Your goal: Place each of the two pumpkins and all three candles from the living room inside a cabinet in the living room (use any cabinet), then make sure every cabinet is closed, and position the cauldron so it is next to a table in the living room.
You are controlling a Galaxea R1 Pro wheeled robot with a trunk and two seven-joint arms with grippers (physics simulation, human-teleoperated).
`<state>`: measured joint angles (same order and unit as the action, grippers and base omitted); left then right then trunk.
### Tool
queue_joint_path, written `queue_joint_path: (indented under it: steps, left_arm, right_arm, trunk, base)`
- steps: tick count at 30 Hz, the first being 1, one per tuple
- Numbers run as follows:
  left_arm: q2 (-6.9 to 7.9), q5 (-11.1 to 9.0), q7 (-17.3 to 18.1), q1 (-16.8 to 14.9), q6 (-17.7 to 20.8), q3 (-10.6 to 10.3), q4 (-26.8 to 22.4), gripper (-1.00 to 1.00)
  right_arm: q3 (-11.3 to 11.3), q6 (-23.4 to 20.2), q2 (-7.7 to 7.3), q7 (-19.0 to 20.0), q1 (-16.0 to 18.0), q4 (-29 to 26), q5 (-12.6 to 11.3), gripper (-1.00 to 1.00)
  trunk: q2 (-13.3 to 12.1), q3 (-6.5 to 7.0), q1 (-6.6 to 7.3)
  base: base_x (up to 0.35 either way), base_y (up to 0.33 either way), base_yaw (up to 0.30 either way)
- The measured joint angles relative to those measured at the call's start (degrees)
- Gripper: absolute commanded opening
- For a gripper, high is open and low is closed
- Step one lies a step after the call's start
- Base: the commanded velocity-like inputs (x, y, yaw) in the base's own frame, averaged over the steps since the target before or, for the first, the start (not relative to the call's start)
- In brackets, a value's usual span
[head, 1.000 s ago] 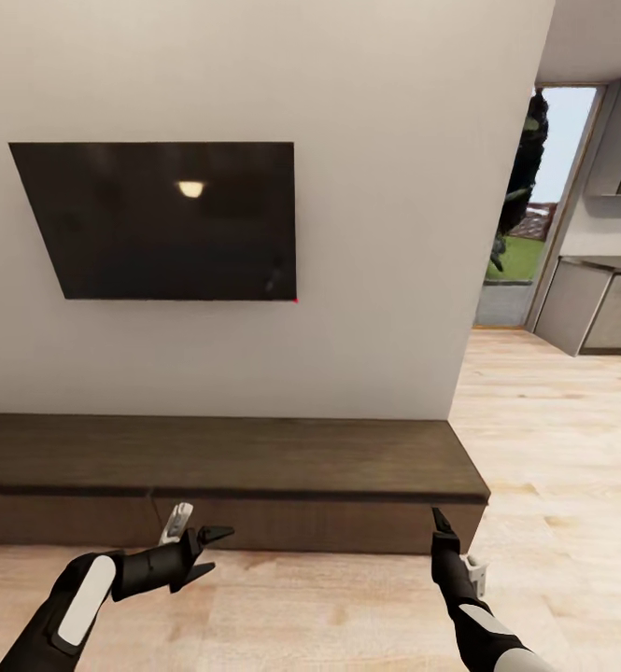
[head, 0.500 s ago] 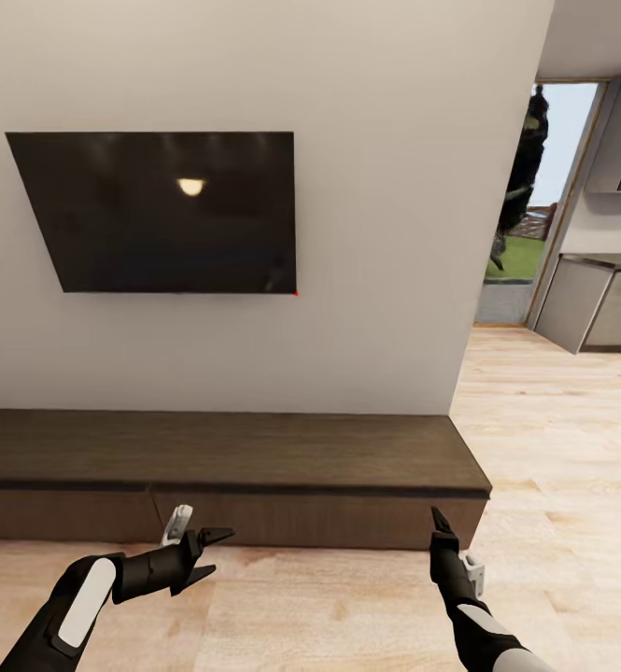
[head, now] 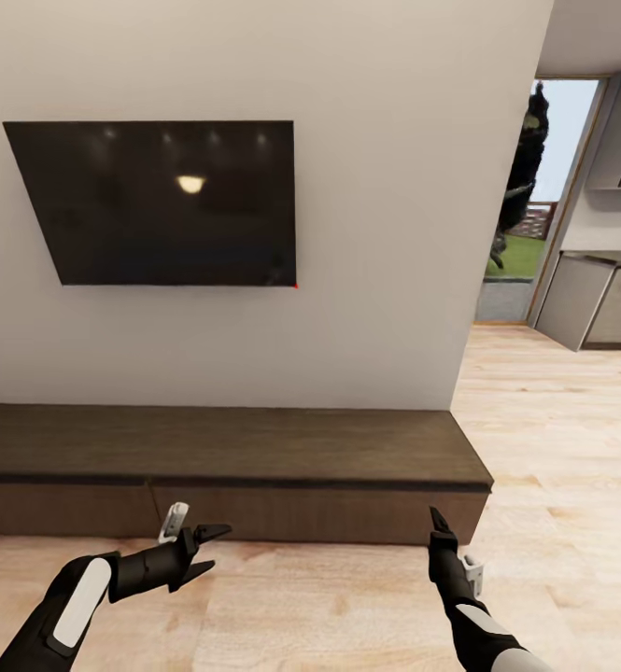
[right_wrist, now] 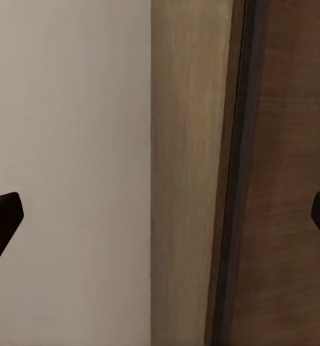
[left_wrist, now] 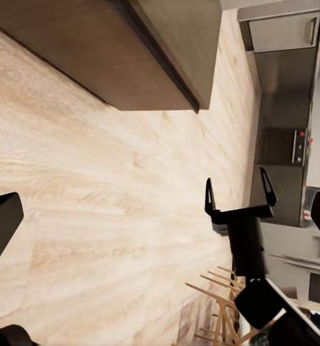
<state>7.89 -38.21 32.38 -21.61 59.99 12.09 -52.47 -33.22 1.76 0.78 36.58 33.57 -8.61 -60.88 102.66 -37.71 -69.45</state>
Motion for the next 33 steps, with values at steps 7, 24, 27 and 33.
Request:
queue_joint_path:
  steps: [7, 24, 27, 33]
  left_arm:
    - [0.52, 0.0, 1.1, 0.0, 0.0, -0.1, 0.0, 1.00]
    - [0.55, 0.0, 1.2, 0.0, 0.0, -0.1, 0.0, 1.00]
    - [0.55, 0.0, 1.2, 0.0, 0.0, -0.1, 0.0, 1.00]
    - [0.61, 0.0, 1.2, 0.0, 0.0, -0.1, 0.0, 1.00]
  right_arm:
    - [-0.1, -0.1, -0.21, -0.2, 0.0, 0.0, -0.2, 1.00]
    - [-0.2, 0.0, -0.60, 0.2, 0.0, 0.2, 0.0, 1.00]
    - [-0.2, -0.1, -0.60, 0.3, 0.0, 0.2, 0.0, 1.00]
    - [-0.1, -0.2, -0.55, 0.6, 0.0, 0.2, 0.2, 1.00]
  trunk:
    - [2.8, -1.26, -1.54]
    - [9.6, -4.31, -5.27]
    - [10.8, -4.85, -5.93]
    - [13.2, -5.92, -7.25]
  base:
    - [0.000, 0.000, 0.000]
    - [0.000, 0.000, 0.000]
    - [0.000, 0.000, 0.000]
    - [0.000, 0.000, 0.000]
